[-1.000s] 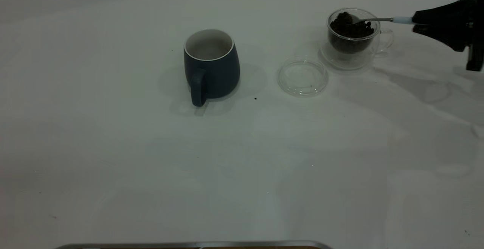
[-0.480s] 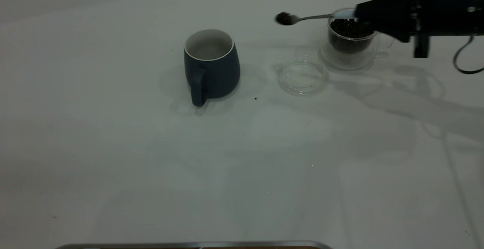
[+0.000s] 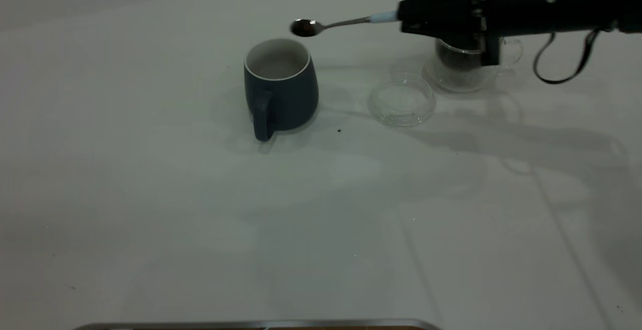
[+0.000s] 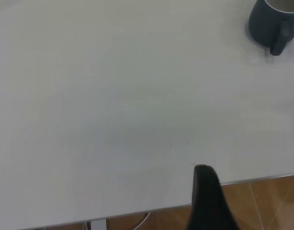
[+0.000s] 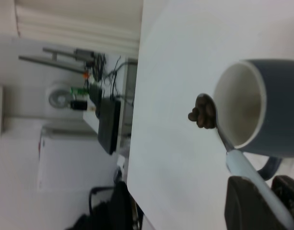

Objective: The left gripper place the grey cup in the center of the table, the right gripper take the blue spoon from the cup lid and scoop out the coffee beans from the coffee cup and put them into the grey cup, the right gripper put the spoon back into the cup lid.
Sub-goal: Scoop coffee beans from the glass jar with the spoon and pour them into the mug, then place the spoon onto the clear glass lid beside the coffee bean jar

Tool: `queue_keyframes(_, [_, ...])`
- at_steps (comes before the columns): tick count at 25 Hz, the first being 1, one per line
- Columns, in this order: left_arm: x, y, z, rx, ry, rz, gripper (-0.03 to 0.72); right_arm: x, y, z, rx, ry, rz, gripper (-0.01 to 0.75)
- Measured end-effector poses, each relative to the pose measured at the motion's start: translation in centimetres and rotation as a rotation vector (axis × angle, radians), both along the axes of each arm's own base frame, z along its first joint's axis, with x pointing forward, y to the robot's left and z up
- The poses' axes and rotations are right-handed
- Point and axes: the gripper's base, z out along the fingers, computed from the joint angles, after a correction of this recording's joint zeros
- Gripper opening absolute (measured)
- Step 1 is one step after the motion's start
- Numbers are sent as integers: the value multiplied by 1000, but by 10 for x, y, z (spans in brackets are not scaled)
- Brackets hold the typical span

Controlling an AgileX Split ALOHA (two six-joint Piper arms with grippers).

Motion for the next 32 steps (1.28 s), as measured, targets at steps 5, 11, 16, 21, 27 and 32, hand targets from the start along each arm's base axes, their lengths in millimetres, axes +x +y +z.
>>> queue_keyframes(5, [0, 0, 0, 0, 0, 0, 532, 4, 19, 1, -53, -30, 30, 111])
queue_keyframes(11, [0, 0, 0, 0, 0, 0, 532, 11, 28, -1, -188, -202, 78, 111])
queue_keyframes(16, [0, 0, 0, -1, 0, 1, 532, 15, 29, 0, -312, -550, 213, 111])
queue_keyframes(21, [0, 0, 0, -1, 0, 1, 532, 18, 28, 11, -366, -698, 257, 111])
queue_keyframes(27, [0, 0, 0, -1, 0, 1, 532, 21, 28, 38, -365, -687, 220, 111])
queue_keyframes(32, [0, 0, 0, -1, 0, 1, 532, 4, 11, 64, -258, -458, 107, 111])
